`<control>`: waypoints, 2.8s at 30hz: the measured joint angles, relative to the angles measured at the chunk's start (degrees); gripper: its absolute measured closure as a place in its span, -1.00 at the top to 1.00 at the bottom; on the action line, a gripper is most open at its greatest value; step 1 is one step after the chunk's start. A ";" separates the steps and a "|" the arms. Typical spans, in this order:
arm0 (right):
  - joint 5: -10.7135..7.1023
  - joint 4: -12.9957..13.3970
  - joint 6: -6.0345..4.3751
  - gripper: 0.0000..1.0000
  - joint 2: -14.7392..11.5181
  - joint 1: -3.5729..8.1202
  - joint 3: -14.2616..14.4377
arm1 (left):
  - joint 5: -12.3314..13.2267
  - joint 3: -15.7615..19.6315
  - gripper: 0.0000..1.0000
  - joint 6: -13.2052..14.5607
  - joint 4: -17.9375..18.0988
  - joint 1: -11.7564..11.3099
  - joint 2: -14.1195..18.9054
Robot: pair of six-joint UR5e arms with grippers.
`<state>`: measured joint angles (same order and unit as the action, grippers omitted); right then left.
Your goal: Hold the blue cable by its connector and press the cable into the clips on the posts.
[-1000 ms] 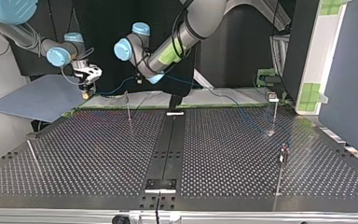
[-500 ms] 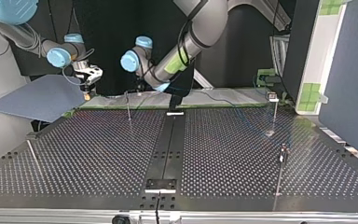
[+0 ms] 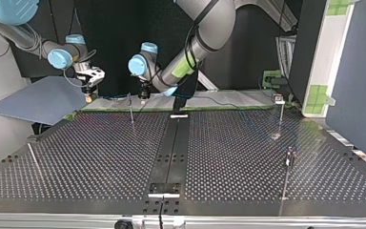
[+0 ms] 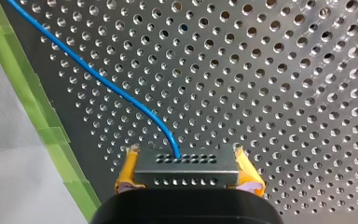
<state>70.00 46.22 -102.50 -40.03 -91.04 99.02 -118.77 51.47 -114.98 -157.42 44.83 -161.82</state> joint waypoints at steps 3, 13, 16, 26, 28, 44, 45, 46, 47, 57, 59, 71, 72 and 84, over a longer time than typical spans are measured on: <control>0.23 0.09 0.00 -1.00 0.00 0.00 0.00 | 0.12 0.77 -0.98 0.24 1.65 0.11 -0.01; 0.49 1.30 -0.07 -1.00 0.00 -0.12 -0.26 | 0.28 2.44 -0.98 0.62 6.78 -0.44 -0.27; 0.54 1.39 -0.05 -1.00 0.00 -0.24 -0.39 | 0.49 2.56 -0.98 0.65 8.21 -0.83 -0.35; 0.64 1.43 0.00 -1.00 0.00 -0.68 -0.43 | 0.79 -0.01 -0.98 1.34 9.59 -1.32 -3.30; 0.84 1.43 0.00 -1.00 0.00 -0.73 -0.44 | 0.83 -0.12 -0.98 1.47 9.27 -1.36 -3.55; 6.66 2.14 -0.28 -1.00 0.01 -0.12 -0.59 | 3.28 -0.69 -0.98 4.10 5.92 -1.49 -3.71; 7.05 2.38 -0.36 -1.00 0.01 -0.16 -0.73 | 3.57 -0.74 -0.98 4.28 5.61 -1.52 -3.71; 7.24 2.50 -0.40 -1.00 0.01 -0.22 -0.88 | 3.79 -0.77 -0.98 4.42 5.35 -1.57 -3.71; 7.37 2.58 -0.42 -1.00 0.01 -0.28 -1.07 | 4.00 -0.76 -0.98 4.56 5.07 -1.61 -3.71; 7.61 2.80 -0.66 -1.00 0.02 -0.81 -2.86 | 5.15 -1.00 -0.98 5.66 2.35 -2.58 -3.71; 7.63 2.90 -0.68 -1.00 0.05 -0.84 -2.92 | 5.18 -1.03 -0.98 5.70 2.19 -2.76 -3.70; 8.34 3.84 -0.70 -1.00 0.25 -0.80 -3.05 | 5.77 -0.71 -0.98 6.02 2.12 -3.60 -3.77; 8.57 3.97 -0.72 -1.00 0.31 -0.79 -3.05 | 5.95 -0.66 -0.98 6.05 2.13 -3.64 -3.77; 8.74 3.98 -1.13 -1.00 2.90 -0.79 -5.12 | 6.90 -1.47 -0.98 6.09 1.12 -4.76 -3.73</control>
<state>78.74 50.20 -103.63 -37.13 -91.83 93.91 -111.87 50.00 -108.89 -156.30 40.07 -165.55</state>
